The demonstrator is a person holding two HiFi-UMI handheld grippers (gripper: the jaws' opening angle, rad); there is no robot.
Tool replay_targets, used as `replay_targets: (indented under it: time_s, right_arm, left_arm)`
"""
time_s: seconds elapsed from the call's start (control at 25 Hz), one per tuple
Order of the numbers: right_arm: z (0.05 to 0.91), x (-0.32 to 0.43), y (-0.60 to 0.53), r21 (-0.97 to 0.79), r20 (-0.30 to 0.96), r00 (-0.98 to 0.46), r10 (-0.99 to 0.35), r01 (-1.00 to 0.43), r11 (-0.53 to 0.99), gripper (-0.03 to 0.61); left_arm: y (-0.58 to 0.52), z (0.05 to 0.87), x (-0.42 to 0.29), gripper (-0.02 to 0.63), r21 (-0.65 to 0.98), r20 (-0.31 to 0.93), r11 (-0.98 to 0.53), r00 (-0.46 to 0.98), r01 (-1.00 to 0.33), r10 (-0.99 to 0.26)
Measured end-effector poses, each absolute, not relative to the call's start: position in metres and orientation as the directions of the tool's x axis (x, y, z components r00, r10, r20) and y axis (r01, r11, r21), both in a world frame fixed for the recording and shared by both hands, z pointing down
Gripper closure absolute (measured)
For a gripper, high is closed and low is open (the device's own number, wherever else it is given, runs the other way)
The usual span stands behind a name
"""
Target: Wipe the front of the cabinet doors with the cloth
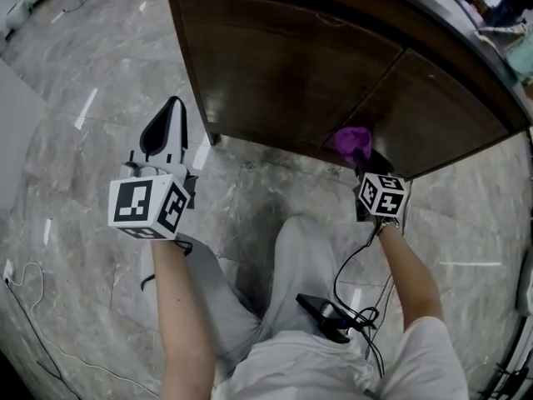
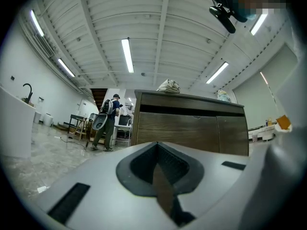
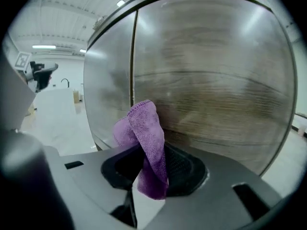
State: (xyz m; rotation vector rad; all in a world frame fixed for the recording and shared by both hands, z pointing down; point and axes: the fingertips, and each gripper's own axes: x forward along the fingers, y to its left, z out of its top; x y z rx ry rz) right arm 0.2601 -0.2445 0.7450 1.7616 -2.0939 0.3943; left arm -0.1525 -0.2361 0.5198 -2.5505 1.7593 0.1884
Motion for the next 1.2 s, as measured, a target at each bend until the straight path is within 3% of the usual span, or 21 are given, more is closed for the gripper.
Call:
replay_targets:
  time_s: [0.4, 0.64, 0.84, 1.08, 1.2]
  right_arm:
    - [0.621, 0.248, -0.171, -0.241, 0.154, -0.266, -0.952, -0.944, 0.225, 0.448]
    - [0.585, 0.191, -0.170, -0.339, 0.221, -0.385, -0.896, -0.892, 0.299, 0.448]
    - [0.535, 0.192, -0.140, -0.239, 0.363, -0.454, -0.814, -0.890, 0.389, 0.448]
    - [0.508, 0.229, -0.100, -0.270, 0.428, -0.382, -0.819, -0.919, 0.288, 0.448]
    - [0.480, 0.234, -0.074, -0.310, 0.433, -0.372, -0.821, -0.917, 0.252, 0.448]
  left_arm:
    - [-0.189, 0.521, -0.132, 0.611, 0.169, -0.154, -0.394, 0.371, -0.903, -0.916]
    - [-0.168, 0.514, -0.103, 0.611, 0.355, -0.205, -0.406, 0.353, -0.842, -0.913]
    - [-0.162, 0.542, -0.050, 0.611, 0.386, -0.045, -0.471, 0.494, -0.793, -0.868]
    - [-0.162, 0.569, -0.057, 0.611, 0.473, 0.055, -0.376, 0.453, -0.797, -0.890]
    - [-0.140, 0.569, -0.053, 0.611, 0.407, 0.137, -0.402, 0.490, -0.820, -0.861]
